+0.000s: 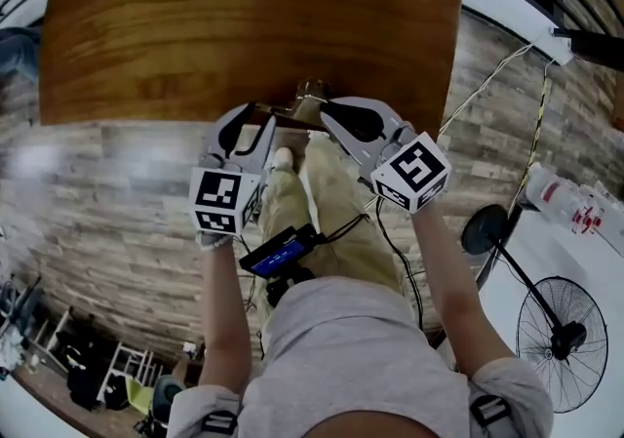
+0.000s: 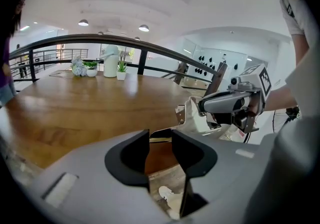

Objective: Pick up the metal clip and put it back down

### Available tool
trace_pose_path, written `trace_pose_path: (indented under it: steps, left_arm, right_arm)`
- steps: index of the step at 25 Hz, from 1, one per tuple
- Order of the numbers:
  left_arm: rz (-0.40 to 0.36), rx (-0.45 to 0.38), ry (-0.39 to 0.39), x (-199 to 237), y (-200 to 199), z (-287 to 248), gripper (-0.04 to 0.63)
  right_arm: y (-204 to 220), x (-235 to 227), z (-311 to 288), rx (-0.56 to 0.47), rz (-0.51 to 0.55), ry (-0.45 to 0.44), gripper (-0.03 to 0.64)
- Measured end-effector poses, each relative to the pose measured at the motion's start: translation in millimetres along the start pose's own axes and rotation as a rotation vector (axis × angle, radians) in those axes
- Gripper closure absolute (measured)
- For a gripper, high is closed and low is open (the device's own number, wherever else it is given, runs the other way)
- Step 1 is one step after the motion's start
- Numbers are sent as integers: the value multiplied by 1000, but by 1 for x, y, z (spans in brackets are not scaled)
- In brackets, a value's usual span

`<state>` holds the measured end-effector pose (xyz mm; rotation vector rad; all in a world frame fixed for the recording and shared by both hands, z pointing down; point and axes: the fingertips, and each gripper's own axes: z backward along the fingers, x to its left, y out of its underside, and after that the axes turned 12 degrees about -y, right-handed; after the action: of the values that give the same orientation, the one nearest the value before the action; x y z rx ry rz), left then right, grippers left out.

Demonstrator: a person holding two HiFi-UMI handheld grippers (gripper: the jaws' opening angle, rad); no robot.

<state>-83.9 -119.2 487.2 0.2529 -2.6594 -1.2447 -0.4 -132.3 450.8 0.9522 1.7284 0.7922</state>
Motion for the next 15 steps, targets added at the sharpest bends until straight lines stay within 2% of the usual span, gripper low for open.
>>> trace_pose_path:
  steps: [15]
  left_arm:
    - [18, 74, -9, 8, 28, -15, 448]
  right_arm:
    - [27, -16, -18, 46, -57, -4, 578]
